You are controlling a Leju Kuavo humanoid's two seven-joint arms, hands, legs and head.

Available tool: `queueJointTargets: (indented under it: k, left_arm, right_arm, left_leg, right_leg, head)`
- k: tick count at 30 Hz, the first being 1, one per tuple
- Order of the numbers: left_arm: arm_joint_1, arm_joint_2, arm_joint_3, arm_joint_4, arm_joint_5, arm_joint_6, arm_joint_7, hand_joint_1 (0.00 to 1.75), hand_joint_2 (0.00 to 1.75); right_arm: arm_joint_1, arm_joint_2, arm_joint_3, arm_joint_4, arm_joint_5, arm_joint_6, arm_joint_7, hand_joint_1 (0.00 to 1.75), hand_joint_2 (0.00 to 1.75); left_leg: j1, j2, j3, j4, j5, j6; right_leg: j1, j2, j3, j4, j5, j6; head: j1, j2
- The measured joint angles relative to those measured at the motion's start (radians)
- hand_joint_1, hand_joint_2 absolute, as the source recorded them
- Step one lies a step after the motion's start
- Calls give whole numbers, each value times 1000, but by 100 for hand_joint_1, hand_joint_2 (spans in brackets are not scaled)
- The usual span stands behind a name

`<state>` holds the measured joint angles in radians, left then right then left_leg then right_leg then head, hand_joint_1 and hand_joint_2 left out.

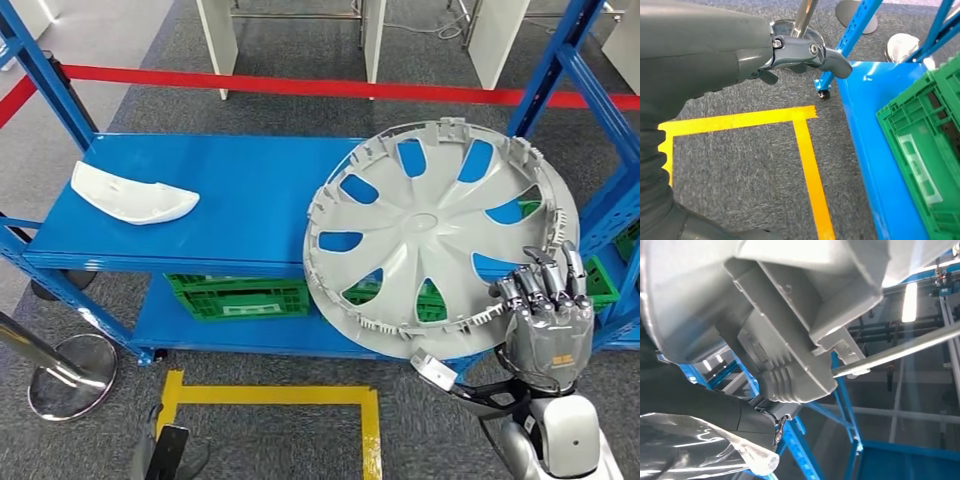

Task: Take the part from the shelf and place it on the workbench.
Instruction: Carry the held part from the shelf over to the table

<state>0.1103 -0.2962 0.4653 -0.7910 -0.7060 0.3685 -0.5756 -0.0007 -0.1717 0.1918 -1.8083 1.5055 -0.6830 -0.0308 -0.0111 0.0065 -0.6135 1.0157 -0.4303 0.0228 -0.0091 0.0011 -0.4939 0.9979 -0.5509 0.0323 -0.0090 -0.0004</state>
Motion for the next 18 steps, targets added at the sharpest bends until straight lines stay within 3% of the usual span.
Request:
queueJointTargets:
  k: [2, 3, 5, 7, 8, 9, 10, 12, 14, 15, 18]
  left_arm:
    - [0, 1, 0, 0, 0, 1, 0, 0, 175]
    - [0, 2, 0, 0, 0, 2, 0, 0, 175]
    - [0, 3, 0, 1, 0, 3, 0, 0, 175]
    - [0, 2, 0, 1, 0, 3, 0, 0, 175]
    - [0, 2, 0, 2, 0, 3, 0, 0, 175]
    - [0, 2, 0, 2, 0, 4, 1, 0, 175]
    - [0, 2, 0, 2, 1, 4, 1, 0, 175]
    - [-2, 3, 0, 2, 4, 7, 1, 0, 175]
    - [-6, 3, -1, 2, 9, 9, 1, 0, 175]
    - [-10, 4, -1, 2, 10, 11, 0, 0, 175]
    - [-20, 3, -1, 3, 20, 15, -4, 0, 175]
  right_arm:
    - [3, 0, 0, 0, 0, 0, 2, 175, 175]
    - [4, 0, 0, 0, 0, 0, 2, 175, 175]
    - [4, 0, 0, 0, 0, 0, 2, 175, 175]
    - [5, 0, 0, 0, 0, 0, 2, 175, 175]
    - [5, 0, 0, 0, 0, 0, 2, 175, 175]
    - [5, 0, 0, 0, -1, 0, 2, 175, 175]
    - [6, 0, 0, 0, -3, 0, 1, 175, 175]
    - [4, 0, 0, 0, -10, 0, -1, 175, 175]
    - [2, -1, 0, 0, -18, 0, -5, 175, 175]
    - [1, -1, 0, 0, -20, 0, -7, 175, 175]
    - [0, -4, -1, 0, -25, 0, -14, 175, 175]
  left_leg:
    - [0, -1, -4, 2, 8, -10]
    - [0, -2, -9, 9, -2, -16]
    - [3, -5, -31, 72, -62, -27]
    - [8, -5, -67, 201, -147, -37]
    - [10, -5, -78, 257, -174, -39]
    - [11, -5, -74, 282, -179, -40]
    - [11, -5, -54, 267, -166, -39]
    - [11, -6, 30, 140, -114, -30]
    - [7, -8, 103, 15, -91, -18]
    - [5, -9, 116, -12, -91, -14]
    - [4, -7, 111, -32, -76, 0]
  right_leg:
    - [-1, -1, -7, -3, 8, -11]
    - [-3, -2, -11, -4, 14, -20]
    - [-7, -4, -24, -7, 29, -37]
    - [-5, -5, -40, -5, 42, -43]
    - [-5, -5, -49, -4, 48, -43]
    - [-4, -5, -58, -2, 53, -43]
    - [-4, -4, -66, 1, 57, -42]
    - [-2, -3, -79, 7, 64, -40]
    - [0, -2, -87, 9, 73, -32]
    - [0, -2, -91, 9, 79, -26]
    - [-2, -3, -104, 9, 85, -7]
  head:
    - [1, 0]
    - [0, 0]
    - [-2, 0]
    - [-5, 0]
    - [-5, 0]
    - [-5, 0]
    - [-5, 0]
    - [-6, 0]
    - [-5, 0]
    - [-5, 0]
    - [-4, 0]
